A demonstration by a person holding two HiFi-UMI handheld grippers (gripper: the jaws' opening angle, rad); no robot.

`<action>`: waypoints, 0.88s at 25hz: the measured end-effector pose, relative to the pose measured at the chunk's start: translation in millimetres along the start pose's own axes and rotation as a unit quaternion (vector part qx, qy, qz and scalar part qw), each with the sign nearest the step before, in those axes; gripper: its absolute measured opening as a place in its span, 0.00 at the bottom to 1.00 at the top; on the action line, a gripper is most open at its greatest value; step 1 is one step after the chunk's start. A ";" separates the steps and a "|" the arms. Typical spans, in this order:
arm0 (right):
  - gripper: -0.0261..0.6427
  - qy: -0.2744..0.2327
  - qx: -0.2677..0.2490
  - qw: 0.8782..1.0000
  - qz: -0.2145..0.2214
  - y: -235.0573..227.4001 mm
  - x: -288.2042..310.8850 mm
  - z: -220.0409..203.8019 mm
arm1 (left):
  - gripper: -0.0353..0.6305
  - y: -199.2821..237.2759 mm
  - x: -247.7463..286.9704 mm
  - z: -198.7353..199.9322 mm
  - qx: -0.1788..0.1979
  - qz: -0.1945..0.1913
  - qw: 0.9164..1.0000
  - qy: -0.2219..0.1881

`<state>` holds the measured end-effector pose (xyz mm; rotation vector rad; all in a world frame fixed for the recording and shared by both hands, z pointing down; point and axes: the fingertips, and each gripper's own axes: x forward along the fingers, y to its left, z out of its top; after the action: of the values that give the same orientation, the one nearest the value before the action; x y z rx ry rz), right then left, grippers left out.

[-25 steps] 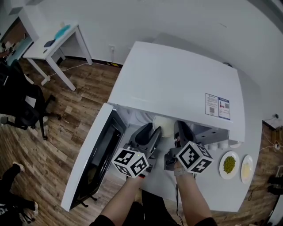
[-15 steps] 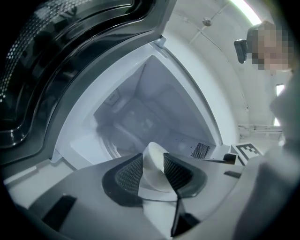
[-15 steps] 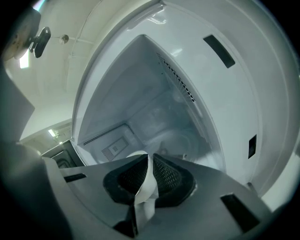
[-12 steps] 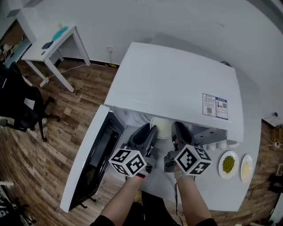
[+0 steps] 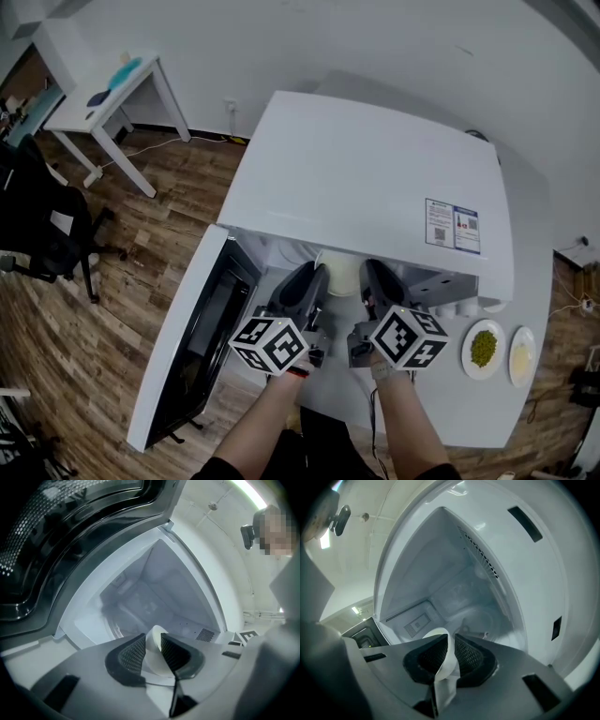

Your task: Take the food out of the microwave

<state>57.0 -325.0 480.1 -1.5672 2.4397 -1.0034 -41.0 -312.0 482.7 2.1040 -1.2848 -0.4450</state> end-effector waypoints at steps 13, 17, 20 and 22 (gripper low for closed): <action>0.11 -0.016 -0.021 1.000 -0.006 1.7 -10.5 4.7 | 0.20 -10.1 -3.0 0.4 0.022 -0.021 1.000 0.001; 0.11 -0.013 -0.010 1.000 -0.010 2.0 -14.2 2.5 | 0.20 -12.0 -5.3 -1.0 0.025 -0.024 0.999 0.011; 0.11 -0.014 0.000 1.000 -0.010 2.8 -17.3 1.5 | 0.20 -14.3 -7.6 -0.5 0.027 -0.026 0.999 0.014; 0.11 -0.015 0.001 1.000 -0.010 3.7 -19.5 1.3 | 0.20 -16.0 -9.1 -0.1 0.030 -0.028 0.999 0.015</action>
<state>63.9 -308.4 471.6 -1.5959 2.4066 -0.9779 -34.4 -298.7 471.9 2.1915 -1.2396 -0.4025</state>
